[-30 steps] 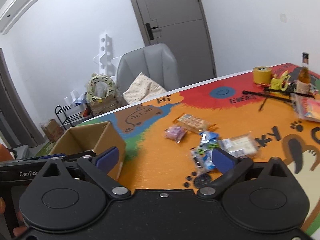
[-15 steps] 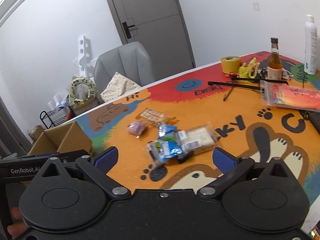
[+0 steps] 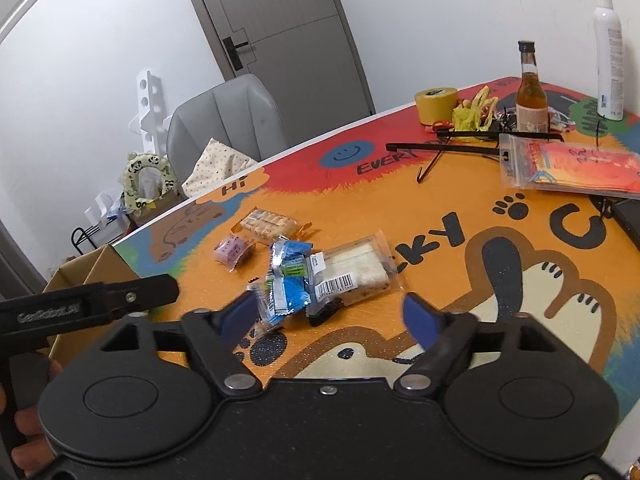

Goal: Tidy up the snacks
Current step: 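Move both open grippers back over the snack pile, then grasp a clear striped packet with the left gripper while the right grasps a blue packet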

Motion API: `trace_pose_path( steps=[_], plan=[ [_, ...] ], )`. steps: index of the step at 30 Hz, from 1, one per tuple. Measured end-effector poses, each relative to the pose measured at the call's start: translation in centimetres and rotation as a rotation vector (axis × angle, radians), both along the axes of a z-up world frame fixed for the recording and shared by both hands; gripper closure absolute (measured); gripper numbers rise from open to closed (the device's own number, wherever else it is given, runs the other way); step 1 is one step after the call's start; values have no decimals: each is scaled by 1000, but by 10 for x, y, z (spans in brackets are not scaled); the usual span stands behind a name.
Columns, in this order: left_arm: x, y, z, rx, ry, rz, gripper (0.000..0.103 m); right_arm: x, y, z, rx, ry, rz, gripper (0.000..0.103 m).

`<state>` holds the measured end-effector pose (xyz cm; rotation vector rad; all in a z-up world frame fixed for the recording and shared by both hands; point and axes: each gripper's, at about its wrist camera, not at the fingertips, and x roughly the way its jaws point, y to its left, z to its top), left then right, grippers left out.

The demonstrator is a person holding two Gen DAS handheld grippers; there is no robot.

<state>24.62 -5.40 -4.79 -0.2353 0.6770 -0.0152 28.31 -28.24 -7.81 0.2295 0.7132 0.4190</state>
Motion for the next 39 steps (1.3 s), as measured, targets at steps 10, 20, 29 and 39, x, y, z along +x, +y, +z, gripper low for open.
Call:
trace_pose_path(
  steps=[10, 20, 29, 39],
  plan=[
    [34, -9, -27, -22, 71, 7, 49, 25, 12, -17, 51, 60, 63, 58],
    [50, -9, -43, -17, 87, 23, 52, 43, 28, -43, 107, 125, 99, 94],
    [64, -23, -54, 9, 92, 20, 51, 34, 9, -44, 140, 97, 78, 102],
    [65, -25, -66, 102, 134, 57, 72, 24, 8, -36, 133, 118, 102, 93]
  ],
)
